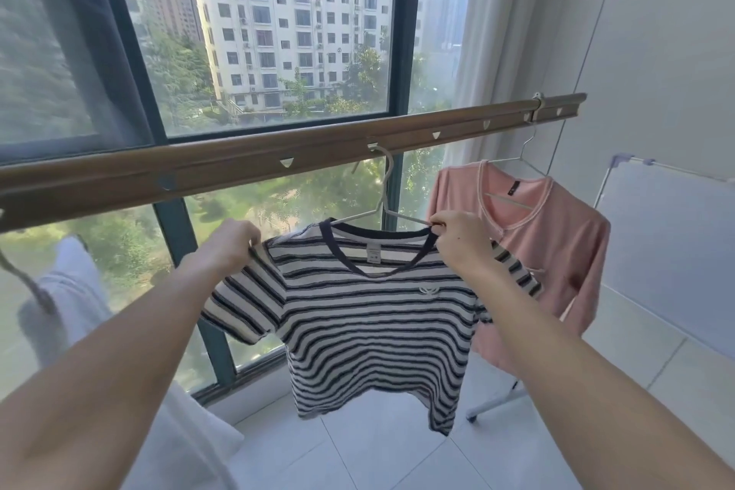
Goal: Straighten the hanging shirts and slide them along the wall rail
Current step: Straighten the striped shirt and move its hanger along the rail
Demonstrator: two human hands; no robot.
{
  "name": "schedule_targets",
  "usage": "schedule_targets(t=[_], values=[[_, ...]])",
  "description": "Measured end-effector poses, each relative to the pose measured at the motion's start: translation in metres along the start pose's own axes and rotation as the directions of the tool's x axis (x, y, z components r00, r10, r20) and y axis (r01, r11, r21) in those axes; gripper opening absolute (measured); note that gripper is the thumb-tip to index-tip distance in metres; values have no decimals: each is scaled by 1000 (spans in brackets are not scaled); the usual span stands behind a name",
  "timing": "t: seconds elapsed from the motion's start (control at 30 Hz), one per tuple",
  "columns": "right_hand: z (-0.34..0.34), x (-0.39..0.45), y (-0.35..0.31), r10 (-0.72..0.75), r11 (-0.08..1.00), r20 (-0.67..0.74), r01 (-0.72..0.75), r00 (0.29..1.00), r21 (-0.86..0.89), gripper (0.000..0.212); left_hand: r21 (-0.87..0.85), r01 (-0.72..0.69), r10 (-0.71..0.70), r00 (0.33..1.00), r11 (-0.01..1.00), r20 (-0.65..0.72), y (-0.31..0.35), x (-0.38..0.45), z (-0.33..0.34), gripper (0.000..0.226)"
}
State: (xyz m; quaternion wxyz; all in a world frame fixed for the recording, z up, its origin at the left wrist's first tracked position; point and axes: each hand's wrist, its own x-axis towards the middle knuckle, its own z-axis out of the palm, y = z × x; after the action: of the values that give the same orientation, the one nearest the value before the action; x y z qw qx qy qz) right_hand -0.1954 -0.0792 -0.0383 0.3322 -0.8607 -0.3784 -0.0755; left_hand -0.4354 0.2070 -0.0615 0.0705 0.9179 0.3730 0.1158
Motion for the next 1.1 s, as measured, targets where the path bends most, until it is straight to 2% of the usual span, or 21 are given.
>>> schedule_targets(t=[0.13, 0.23, 0.3, 0.37, 0.4, 0.47, 0.53, 0.67, 0.83, 1.0, 1.1], values=[[2, -2, 4, 10, 1000, -3, -10, 1000, -29, 25, 59, 130, -127, 990, 990, -62, -3, -10, -1, 29], [7, -5, 6, 11, 1000, 19, -10, 1000, -13, 23, 110, 175, -177, 984, 978, 1, 9, -11, -7, 28], [7, -4, 7, 2, 1000, 32, -3, 999, 28, 23, 110, 76, -82, 996, 991, 47, 24, -5, -11, 48], [4, -4, 7, -4, 996, 28, 1, 1000, 84, 21, -45, -81, 84, 993, 996, 82, 48, 0, -16, 70], [2, -5, 7, -2, 995, 21, 0, 1000, 100, 20, -161, -144, 158, 984, 976, 79, 62, 1, -19, 66], [0, -6, 8, -5, 994, 5, 5, 1000, 113, 20, -282, -229, 251, 967, 932, 44, 83, 6, -21, 39], [-2, -7, 8, -10, 993, -10, 11, 1000, 120, 20, -315, -235, 243, 970, 920, -15, 94, 11, -16, 22], [-3, -5, 13, 16, 990, -29, -12, 999, 142, 21, -326, -241, 211, 969, 914, -126, 94, 13, -8, 12], [-6, -3, 18, 75, 987, 35, -79, 997, 142, 23, -345, -243, 193, 966, 907, -172, 95, 17, -8, 14], [1, -3, 30, 86, 994, 128, -93, 988, 56, 28, -341, -313, 339, 941, 887, 19, 89, 15, -11, 13], [0, -6, 29, 106, 994, 144, -101, 984, -40, 31, -385, -281, 295, 955, 879, -22, 85, 12, -8, 19]])
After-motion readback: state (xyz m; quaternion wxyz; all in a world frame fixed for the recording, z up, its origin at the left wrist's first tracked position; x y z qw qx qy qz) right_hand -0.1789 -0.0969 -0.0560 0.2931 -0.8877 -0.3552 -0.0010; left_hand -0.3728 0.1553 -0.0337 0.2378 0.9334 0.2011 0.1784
